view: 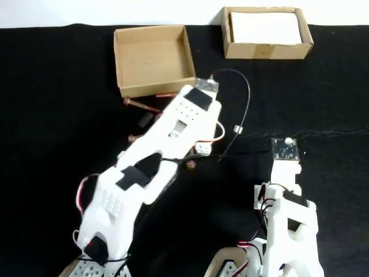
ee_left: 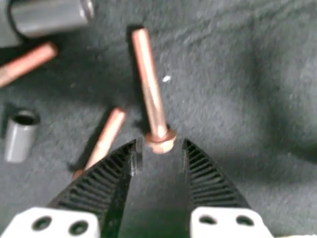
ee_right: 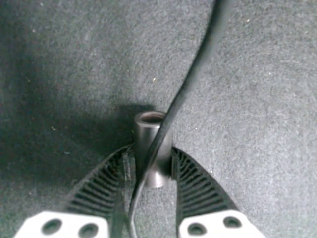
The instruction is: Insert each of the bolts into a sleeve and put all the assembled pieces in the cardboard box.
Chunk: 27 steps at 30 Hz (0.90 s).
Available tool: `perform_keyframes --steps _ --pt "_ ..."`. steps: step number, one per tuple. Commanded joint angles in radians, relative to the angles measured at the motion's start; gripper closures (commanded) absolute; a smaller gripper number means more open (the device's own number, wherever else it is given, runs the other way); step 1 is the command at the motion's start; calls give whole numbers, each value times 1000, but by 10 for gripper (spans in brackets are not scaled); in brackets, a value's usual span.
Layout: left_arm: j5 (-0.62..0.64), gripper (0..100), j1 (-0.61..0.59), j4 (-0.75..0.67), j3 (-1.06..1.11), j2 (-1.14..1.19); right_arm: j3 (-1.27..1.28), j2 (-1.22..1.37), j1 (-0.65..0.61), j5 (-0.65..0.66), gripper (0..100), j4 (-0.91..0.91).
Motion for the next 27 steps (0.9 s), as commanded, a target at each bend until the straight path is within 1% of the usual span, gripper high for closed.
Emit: perform_keyframes --steps 1,7,14,16,17,18,20,22,24,27 --pt "5 857 5 -29 -65 30 -10 18 10 -8 991 -15" --pt "5 857 4 -77 -70 130 -10 22 10 -8 991 -27" --pt "-2 867 4 -81 -70 176 -10 24 10 -8 991 -27" --pt "-5 915 4 -91 -71 173 -10 25 10 -8 991 -27" --pt "-11 954 2 -103 -71 171 -10 25 10 -8 991 -27" --pt "-38 993 2 -110 -71 171 -10 25 10 -8 991 -27" --pt "-123 985 2 -107 -93 171 -10 25 10 -8 991 -27" --pt "-238 992 5 -104 -120 171 -10 25 10 -8 991 -27" --pt "-396 992 4 -77 -160 171 -10 25 10 -8 991 -27" --pt "-681 992 -4 -23 -248 177 -10 24 10 -8 991 -27"
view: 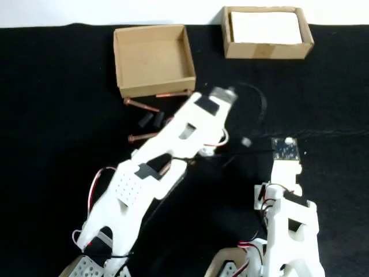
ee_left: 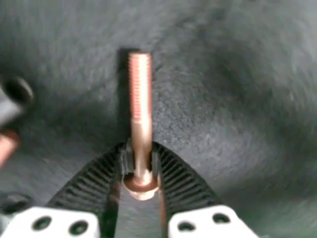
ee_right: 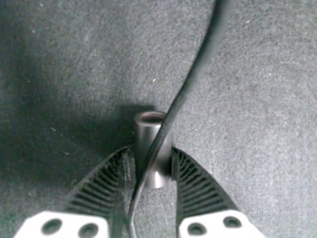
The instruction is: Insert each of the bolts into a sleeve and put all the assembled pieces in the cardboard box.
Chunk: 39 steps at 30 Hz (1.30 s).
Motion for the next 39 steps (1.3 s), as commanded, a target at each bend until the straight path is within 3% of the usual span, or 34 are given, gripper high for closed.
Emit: perform_keyframes --steps 1,4,8,14,18,25,29,31,36,39 --pt "-358 992 -8 51 -117 -10 -10 18 10 -8 991 -16" --pt "-618 992 -13 58 -133 -10 -10 18 10 -8 991 -16" --pt "-799 991 -15 60 -134 -8 -10 18 10 -9 991 -16" --pt "-867 979 -44 51 -142 27 -10 18 10 -9 991 -16" --pt "-830 873 -79 58 -182 67 -10 18 10 -9 991 -16" --pt "-473 822 -124 63 -361 74 -10 19 10 -9 991 -18" --pt "-224 822 -114 189 -527 73 -10 19 10 -9 991 -18" --pt "-11 824 -107 216 -547 68 -10 19 10 -9 991 -18" --pt "713 825 -97 216 -430 -22 -10 19 10 -9 991 -18" --pt "1013 825 -82 215 -311 -62 -10 19 10 -9 991 -18"
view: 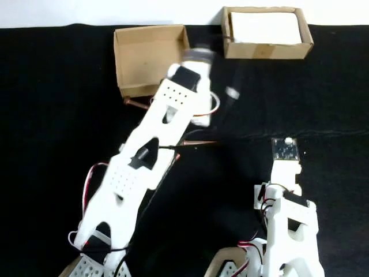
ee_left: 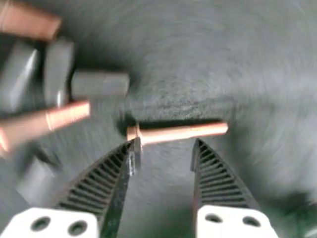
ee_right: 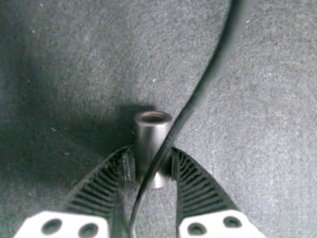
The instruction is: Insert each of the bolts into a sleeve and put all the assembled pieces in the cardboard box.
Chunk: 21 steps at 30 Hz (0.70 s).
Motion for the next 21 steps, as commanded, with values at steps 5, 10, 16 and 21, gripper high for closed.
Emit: perform_keyframes --steps 5,10,16,21 --pt "615 817 58 -14 182 -93 -10 19 8 -9 991 -18" --pt "772 779 67 -54 171 -67 -10 19 8 -9 991 -18" --pt "827 779 56 -115 171 12 -10 19 8 -9 991 -18" --pt "850 778 39 -135 171 74 -10 19 8 -9 991 -18"
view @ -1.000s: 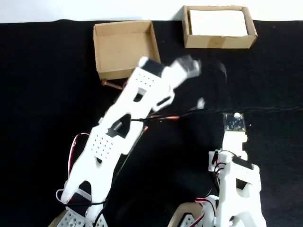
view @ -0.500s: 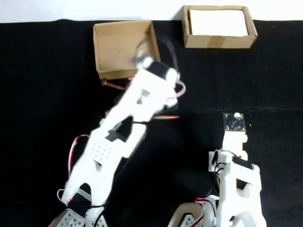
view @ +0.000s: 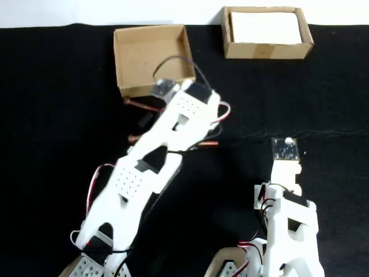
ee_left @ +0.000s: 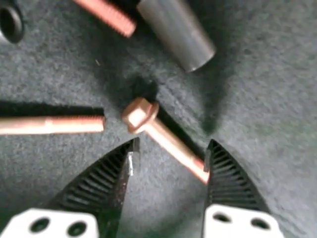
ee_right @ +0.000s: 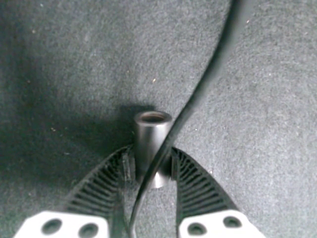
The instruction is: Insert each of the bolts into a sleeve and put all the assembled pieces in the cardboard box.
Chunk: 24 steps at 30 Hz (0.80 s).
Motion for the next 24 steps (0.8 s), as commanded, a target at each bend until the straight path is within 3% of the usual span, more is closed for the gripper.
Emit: perform_keyframes --steps 1,11,18,24 --pt "28 779 -35 -23 -13 16 -10 19 8 -9 991 -18" --pt "20 784 -97 -43 -41 77 -10 19 8 -9 991 -18" --pt "-51 998 -102 -49 -42 79 -10 19 8 -9 991 -18" --pt "-149 992 -102 -43 -44 79 -10 19 8 -9 991 -18"
